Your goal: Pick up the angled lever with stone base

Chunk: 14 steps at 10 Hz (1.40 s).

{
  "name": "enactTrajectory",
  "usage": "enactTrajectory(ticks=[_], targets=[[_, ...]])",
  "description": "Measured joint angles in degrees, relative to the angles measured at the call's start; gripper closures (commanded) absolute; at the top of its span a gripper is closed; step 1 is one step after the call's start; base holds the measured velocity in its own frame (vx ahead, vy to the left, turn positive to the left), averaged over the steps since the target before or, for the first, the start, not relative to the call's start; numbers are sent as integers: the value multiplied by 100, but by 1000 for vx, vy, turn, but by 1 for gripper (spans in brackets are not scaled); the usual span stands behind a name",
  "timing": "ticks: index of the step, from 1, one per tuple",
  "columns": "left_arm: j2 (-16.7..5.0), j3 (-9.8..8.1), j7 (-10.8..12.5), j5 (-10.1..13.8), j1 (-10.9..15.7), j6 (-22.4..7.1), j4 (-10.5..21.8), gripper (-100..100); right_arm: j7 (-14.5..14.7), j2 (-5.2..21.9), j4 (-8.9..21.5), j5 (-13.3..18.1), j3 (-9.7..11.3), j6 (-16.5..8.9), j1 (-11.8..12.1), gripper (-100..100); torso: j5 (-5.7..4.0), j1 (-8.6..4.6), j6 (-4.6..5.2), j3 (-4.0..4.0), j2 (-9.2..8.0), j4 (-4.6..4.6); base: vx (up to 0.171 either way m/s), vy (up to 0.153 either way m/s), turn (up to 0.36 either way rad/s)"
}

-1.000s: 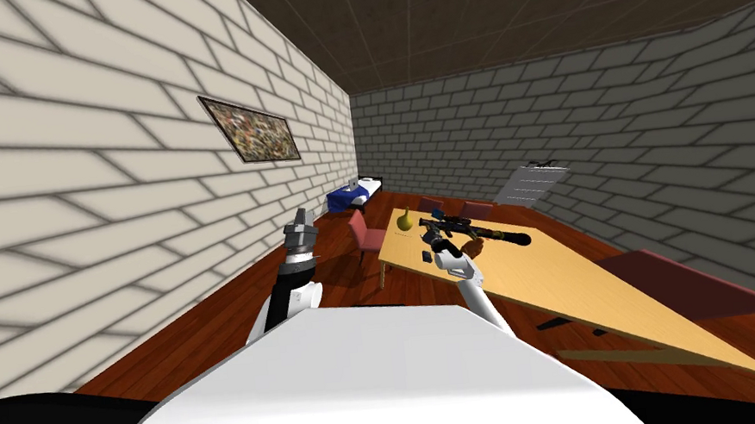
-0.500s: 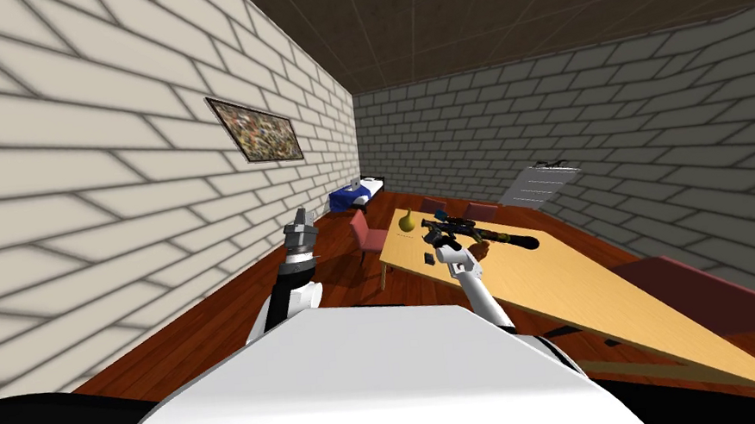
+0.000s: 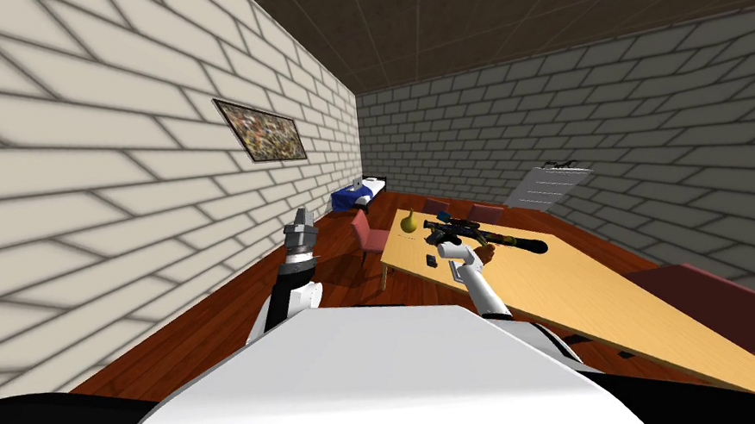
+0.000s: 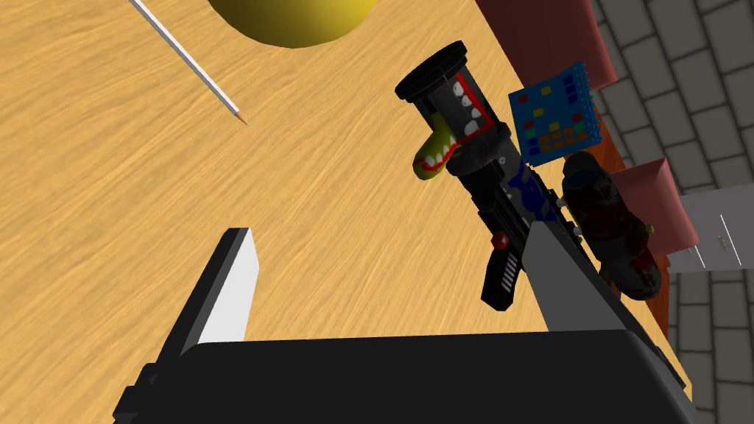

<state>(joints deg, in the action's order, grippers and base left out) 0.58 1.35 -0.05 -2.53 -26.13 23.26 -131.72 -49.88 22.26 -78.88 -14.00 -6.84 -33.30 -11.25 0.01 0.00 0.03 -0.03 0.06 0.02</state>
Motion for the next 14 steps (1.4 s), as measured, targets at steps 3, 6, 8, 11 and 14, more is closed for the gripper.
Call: enactTrajectory(ticks=[3, 6, 8, 11, 14], targets=[[0, 0, 0, 0, 0, 0, 0, 0, -510, 117, 390, -77, -103, -454, -246, -100, -1, -2, 3, -1, 1, 1, 22, -10, 59], [0, 0, 0, 0, 0, 0, 0, 0, -966, 218, 827, -155, -176, -823, -495, -100, -1, -1, 3, 1, -3, 0, 13, -10, 33], [0, 0, 0, 0, 0, 0, 0, 0, -1277, 325, 1096, -246, -247, -1109, -666, -100, -1, -2, 3, 0, -2, 1, 21, -11, 46], [0, 0, 0, 0, 0, 0, 0, 0, -1782, 457, 1551, -352, -357, -1574, -956, -100, -1, -5, 2, 0, 0, 1, 17, -17, 49], [0, 0, 0, 0, 0, 0, 0, 0, -2262, 565, 2060, -466, -447, -1960, -1167, -100, -2, -4, 4, 1, -3, 1, 12, -12, 27]])
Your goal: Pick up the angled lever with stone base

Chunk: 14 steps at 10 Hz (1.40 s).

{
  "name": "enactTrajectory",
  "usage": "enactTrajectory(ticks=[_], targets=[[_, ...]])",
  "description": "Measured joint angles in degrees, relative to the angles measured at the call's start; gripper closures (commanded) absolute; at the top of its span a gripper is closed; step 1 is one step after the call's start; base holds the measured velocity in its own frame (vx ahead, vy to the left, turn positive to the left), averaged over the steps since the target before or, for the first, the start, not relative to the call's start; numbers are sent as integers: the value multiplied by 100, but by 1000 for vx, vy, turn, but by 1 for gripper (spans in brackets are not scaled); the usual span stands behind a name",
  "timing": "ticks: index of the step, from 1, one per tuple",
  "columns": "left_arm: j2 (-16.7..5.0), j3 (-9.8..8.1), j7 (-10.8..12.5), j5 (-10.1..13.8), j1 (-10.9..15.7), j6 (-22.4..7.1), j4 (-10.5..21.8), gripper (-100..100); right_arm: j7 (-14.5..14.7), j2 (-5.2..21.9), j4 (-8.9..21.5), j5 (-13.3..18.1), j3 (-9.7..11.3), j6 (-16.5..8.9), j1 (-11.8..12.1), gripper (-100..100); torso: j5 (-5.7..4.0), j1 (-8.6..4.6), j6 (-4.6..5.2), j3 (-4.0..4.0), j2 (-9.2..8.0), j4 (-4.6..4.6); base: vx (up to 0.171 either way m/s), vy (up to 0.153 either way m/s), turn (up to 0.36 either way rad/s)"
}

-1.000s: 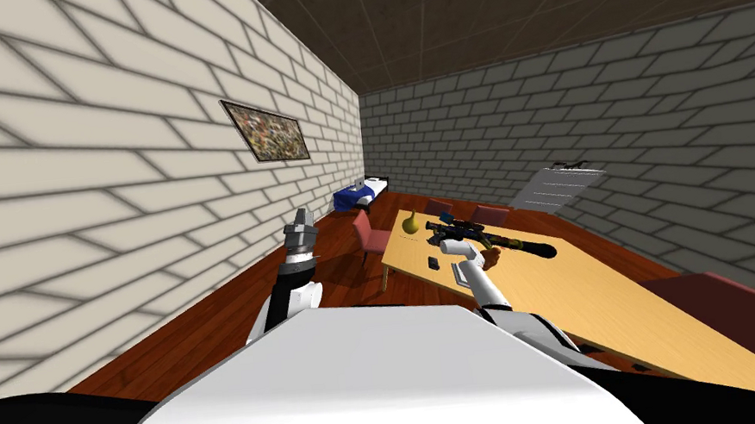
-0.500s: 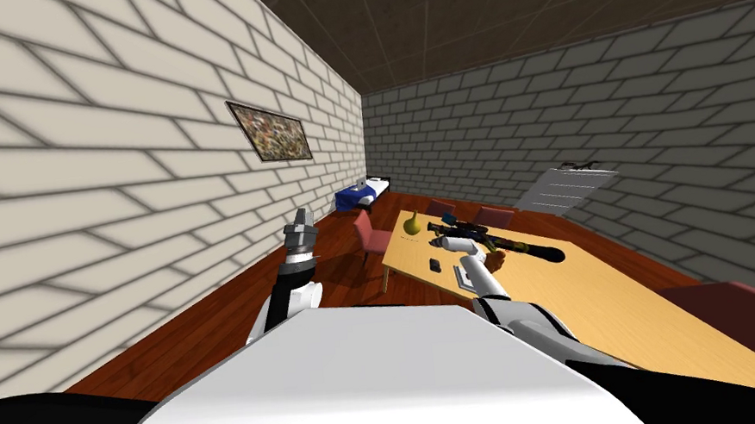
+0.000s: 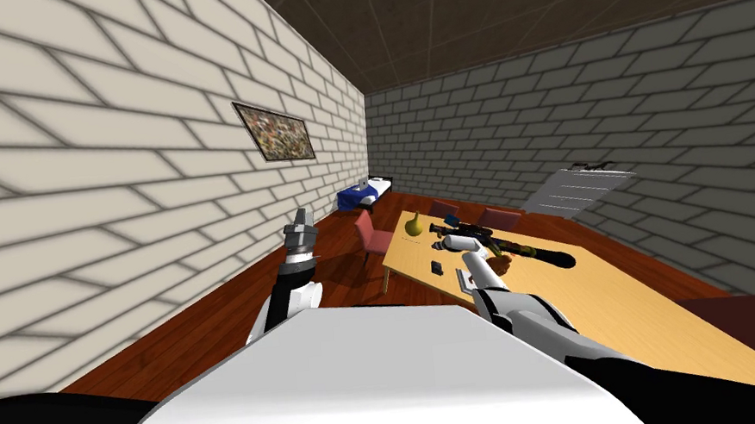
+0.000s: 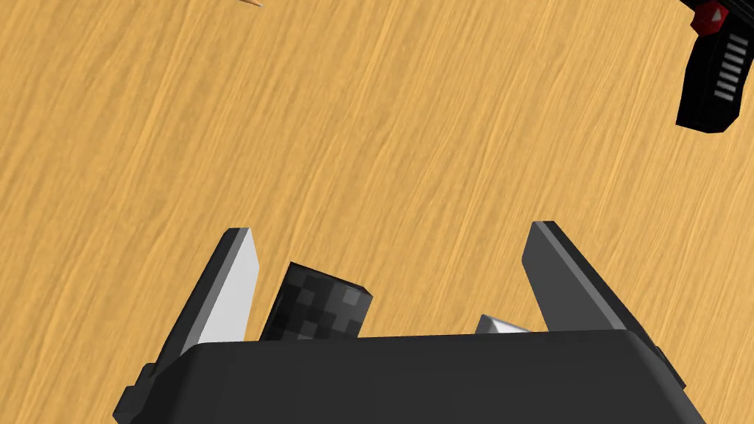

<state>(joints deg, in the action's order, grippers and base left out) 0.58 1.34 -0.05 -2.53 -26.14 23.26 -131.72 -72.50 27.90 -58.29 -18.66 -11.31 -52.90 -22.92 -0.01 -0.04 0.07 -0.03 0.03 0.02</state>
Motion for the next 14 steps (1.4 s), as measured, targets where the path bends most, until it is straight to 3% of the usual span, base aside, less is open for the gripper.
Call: enactTrajectory(ticks=[3, 6, 9, 10, 13, 14], targets=[[0, 0, 0, 0, 0, 0, 0, 0, -385, 77, 320, -69, -62, -318, -162, -100, 0, 2, 0, 0, -1, 0, 13, -14, 46], [0, 0, 0, 0, 0, 0, 0, 0, -868, 169, 608, -177, -162, -798, -296, -100, 0, 0, -1, 1, -1, -1, 12, -17, 35], [0, 0, 0, 0, 0, 0, 0, 0, -1271, 218, 1029, -259, -226, -1094, -429, -100, 0, 2, 0, 1, -1, 0, 13, -13, 37], [0, 0, 0, 0, 0, 0, 0, 0, -1384, 245, 1293, -309, -258, -1148, -503, -100, 0, 2, -1, 0, -1, 0, 9, -12, 21], [0, 0, 0, 0, 0, 0, 0, 0, -1783, 224, 1465, -348, -295, -1482, -504, -100, 0, 3, 0, 1, -2, -1, 10, -12, 28], [0, 0, 0, 0, 0, 0, 0, 0, -1862, 232, 1785, -374, -304, -1494, -623, -100, 0, 3, -1, 1, -2, 0, 12, -12, 49]])
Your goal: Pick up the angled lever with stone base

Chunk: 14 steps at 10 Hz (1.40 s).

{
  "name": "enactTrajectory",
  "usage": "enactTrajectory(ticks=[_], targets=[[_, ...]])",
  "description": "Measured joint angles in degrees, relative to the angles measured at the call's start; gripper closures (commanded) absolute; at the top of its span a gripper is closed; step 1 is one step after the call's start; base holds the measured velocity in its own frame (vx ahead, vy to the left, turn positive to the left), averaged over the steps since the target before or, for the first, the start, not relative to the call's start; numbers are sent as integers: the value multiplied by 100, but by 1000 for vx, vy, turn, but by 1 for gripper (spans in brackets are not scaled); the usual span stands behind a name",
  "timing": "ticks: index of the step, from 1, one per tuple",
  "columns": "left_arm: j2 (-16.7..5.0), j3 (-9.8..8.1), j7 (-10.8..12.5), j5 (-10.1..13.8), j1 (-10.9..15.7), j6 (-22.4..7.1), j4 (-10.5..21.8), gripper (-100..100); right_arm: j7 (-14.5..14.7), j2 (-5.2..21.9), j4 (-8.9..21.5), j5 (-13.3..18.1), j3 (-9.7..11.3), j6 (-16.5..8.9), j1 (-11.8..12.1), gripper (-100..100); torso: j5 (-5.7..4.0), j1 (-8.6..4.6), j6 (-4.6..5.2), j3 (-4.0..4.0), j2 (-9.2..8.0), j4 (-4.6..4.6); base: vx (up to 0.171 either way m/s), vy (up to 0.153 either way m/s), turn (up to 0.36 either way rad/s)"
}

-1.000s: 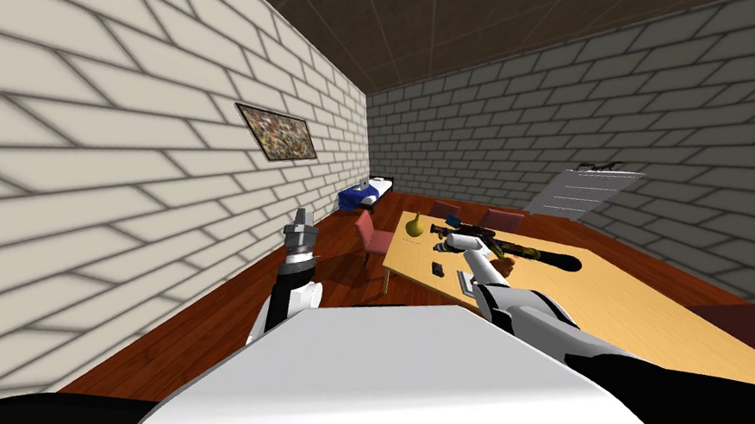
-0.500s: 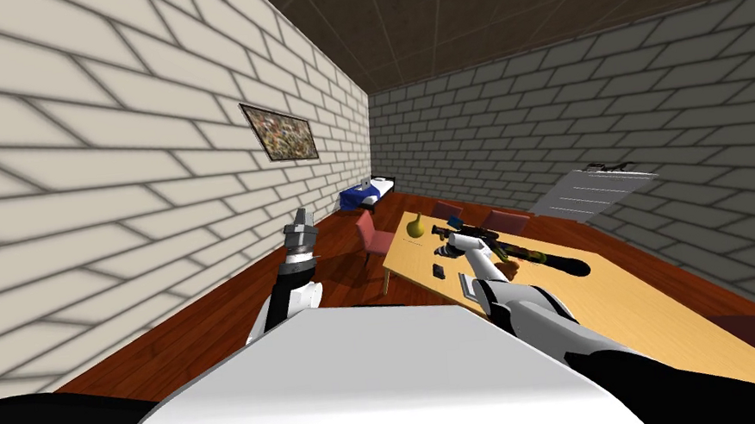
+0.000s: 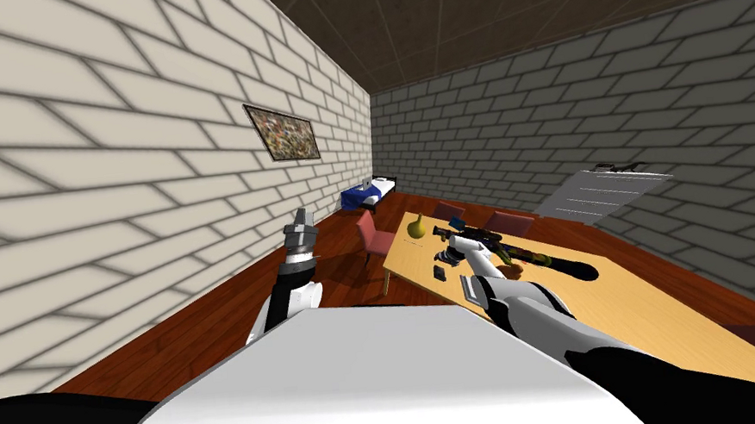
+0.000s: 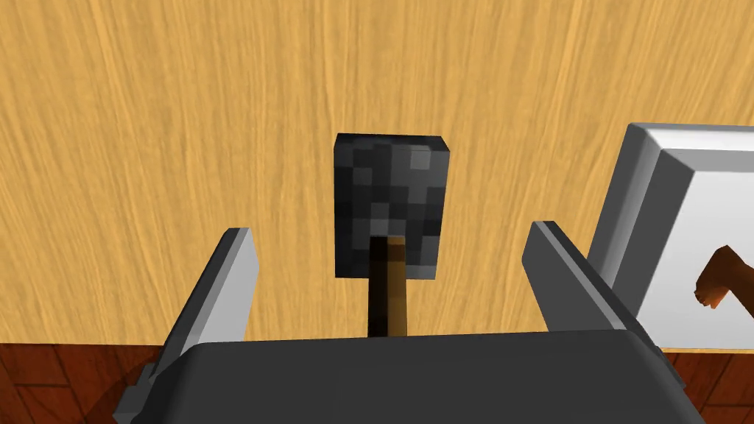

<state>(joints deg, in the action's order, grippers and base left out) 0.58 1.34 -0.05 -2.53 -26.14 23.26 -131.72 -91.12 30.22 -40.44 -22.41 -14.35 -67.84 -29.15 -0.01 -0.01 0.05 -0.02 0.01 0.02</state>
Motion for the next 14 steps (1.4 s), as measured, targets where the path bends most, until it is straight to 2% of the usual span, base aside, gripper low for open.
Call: enactTrajectory(ticks=[1, 2, 3, 5, 6, 7, 9, 10, 14], targets=[[0, 0, 0, 0, 0, 0, 0, 0, -121, -4, 120, -51, -33, -111, 49, -100, -1, -1, 2, 0, -1, 0, 13, -12, 25], [0, 0, 0, 0, 0, 0, 0, 0, -310, -59, 34, -73, -50, -331, 182, -100, -1, -1, 2, 1, -1, 0, 8, -7, 1], [0, 0, 0, 0, 0, 0, 0, 0, -365, -52, 269, -89, -54, -357, 101, -100, 1, 1, 1, 1, -1, -1, 6, -5, 12], [0, 0, 0, 0, 0, 0, 0, 0, -452, -75, 355, -114, -65, -447, 142, -100, 1, 2, 1, 2, -3, -1, 0, 0, 0], [0, 0, 0, 0, 0, 0, 0, 0, -452, -73, 370, -115, -66, -445, 138, 0, 1, 3, 1, 3, -4, -2, 0, 0, 0], [0, 0, 0, 0, 0, 0, 0, 0, -452, -74, 368, -115, -66, -445, 139, -100, 2, 4, 1, 3, -5, -2, 107, 50, -217], [1, 0, 0, 0, -1, 0, 0, 0, -157, -21, 464, -121, -196, -390, 197, -100, 7, 32, 1, -20, 35, 7, 148, 86, -199], [1, 0, 0, 0, -3, 0, -1, 0, -17, -5, 339, -130, -298, -425, 345, -100, 8, 33, 6, -28, 51, 10, 147, 89, -126], [0, 0, 0, 0, -1, 0, -1, 0, 589, 92, 549, -145, -504, -328, 410, -100, 6, 23, -1, -25, 43, 9, 128, 69, -134]])
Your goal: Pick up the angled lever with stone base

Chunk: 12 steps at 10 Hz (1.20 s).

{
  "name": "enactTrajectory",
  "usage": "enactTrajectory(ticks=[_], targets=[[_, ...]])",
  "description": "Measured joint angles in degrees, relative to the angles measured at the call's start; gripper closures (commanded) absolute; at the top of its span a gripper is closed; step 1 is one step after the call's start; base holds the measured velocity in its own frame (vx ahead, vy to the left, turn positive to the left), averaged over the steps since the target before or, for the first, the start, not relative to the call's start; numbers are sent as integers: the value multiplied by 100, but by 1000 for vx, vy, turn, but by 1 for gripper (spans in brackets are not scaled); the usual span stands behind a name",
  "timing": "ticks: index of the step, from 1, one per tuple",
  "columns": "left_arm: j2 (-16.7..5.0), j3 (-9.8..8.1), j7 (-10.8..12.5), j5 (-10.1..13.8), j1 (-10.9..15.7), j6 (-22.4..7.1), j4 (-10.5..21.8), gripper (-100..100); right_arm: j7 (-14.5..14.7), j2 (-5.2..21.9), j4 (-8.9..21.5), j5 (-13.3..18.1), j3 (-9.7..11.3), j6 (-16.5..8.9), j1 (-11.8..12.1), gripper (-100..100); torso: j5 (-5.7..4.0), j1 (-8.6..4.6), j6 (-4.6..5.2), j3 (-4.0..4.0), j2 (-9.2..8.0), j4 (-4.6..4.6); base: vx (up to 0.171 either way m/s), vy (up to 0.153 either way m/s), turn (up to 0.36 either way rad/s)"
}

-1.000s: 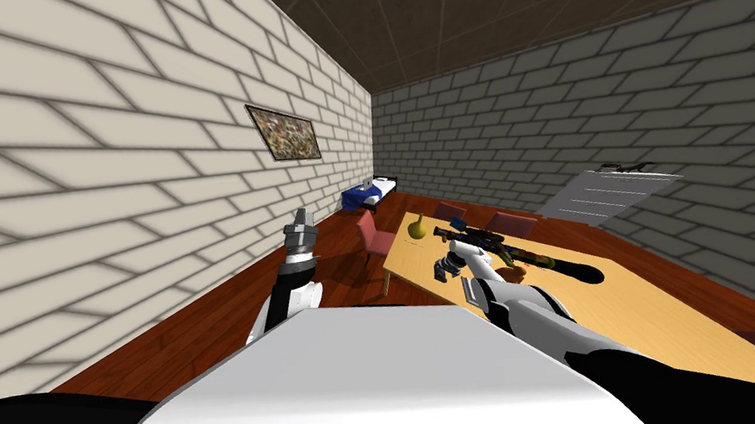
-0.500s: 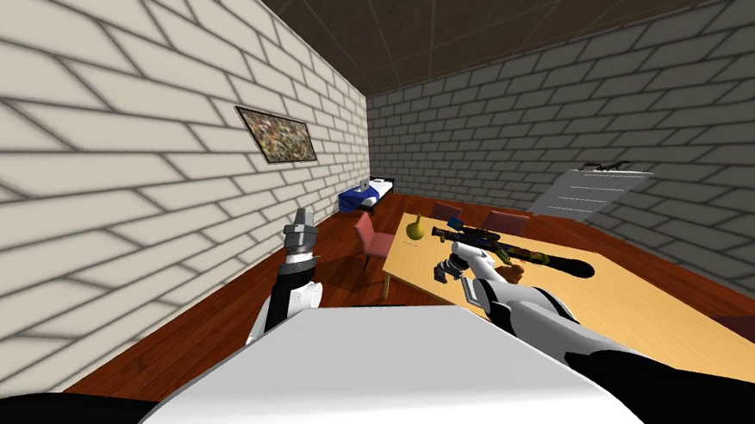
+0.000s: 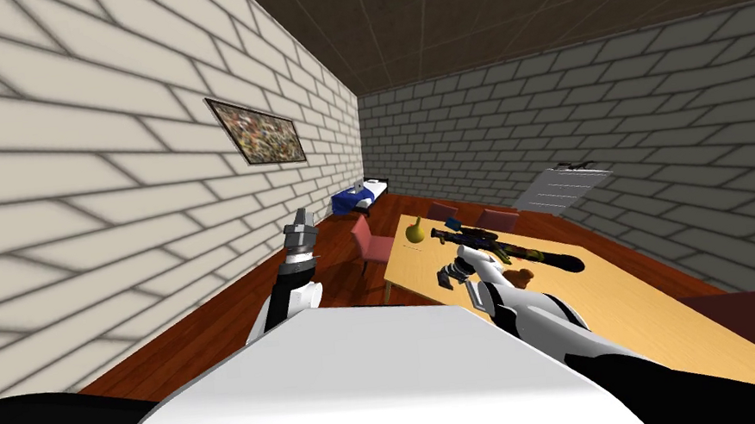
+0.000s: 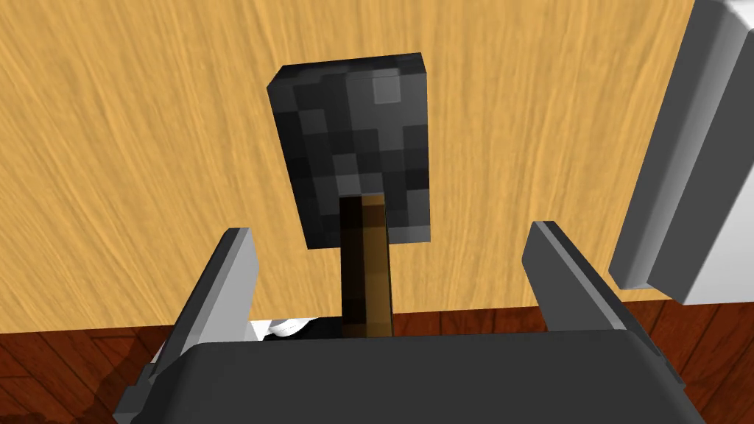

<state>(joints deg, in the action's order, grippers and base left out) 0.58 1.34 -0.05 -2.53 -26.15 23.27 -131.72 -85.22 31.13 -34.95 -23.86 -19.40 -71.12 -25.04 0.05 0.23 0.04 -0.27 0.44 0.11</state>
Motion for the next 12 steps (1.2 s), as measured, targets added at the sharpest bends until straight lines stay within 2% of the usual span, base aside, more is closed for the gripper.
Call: enactTrajectory(ticks=[1, 4, 6, 12], targets=[[0, 0, 0, 0, -1, 0, 0, 0, 188, 36, 122, -2, -92, 78, 25, -100, 2, 13, 4, -7, 14, 2, 45, 91, -229], [0, 0, 0, 0, 0, 0, 0, 0, 590, 68, -92, -13, -255, -12, 238, -100, -2, -6, 6, 23, -39, -8, 13, 45, -128], [0, 0, 0, 0, 1, 0, 0, 0, 870, 102, -16, -27, -329, 38, 285, -100, -3, -18, -1, 25, -42, -10, 1, 5, -13], [-1, 0, 0, 0, 2, 0, 1, 0, 924, 103, -43, -29, -337, 29, 301, -100, -6, -32, -2, 26, -45, -11, -1, -4, 10]])
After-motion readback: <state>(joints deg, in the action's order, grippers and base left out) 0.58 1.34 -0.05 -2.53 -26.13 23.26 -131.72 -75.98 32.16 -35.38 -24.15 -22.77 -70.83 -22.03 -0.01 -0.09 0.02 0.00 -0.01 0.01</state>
